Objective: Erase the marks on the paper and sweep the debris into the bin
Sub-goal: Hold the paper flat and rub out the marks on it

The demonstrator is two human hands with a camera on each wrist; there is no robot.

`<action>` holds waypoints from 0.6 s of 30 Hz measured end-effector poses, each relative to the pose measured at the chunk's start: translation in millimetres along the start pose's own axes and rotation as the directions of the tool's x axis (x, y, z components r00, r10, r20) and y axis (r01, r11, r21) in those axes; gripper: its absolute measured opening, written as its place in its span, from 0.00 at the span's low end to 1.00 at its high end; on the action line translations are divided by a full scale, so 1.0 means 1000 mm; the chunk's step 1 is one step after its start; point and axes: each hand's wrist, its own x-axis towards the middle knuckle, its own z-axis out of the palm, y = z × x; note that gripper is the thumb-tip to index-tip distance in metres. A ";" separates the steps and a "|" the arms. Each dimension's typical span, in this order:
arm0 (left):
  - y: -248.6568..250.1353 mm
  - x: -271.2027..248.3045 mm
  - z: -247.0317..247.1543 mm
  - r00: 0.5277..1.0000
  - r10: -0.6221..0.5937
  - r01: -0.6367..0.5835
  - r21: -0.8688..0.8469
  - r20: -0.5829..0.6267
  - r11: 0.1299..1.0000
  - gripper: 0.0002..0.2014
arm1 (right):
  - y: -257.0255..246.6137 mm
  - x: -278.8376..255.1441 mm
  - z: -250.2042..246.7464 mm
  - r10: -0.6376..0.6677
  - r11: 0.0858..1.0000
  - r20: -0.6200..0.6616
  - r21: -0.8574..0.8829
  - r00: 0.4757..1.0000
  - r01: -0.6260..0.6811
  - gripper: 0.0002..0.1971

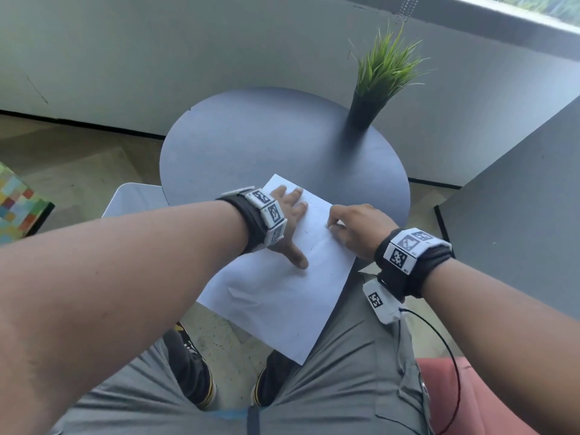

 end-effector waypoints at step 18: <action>-0.004 -0.002 0.009 0.995 -0.060 0.066 -0.070 0.080 0.995 0.64 | -0.024 -0.028 0.019 -0.296 0.940 0.123 -0.141 0.947 0.312 0.04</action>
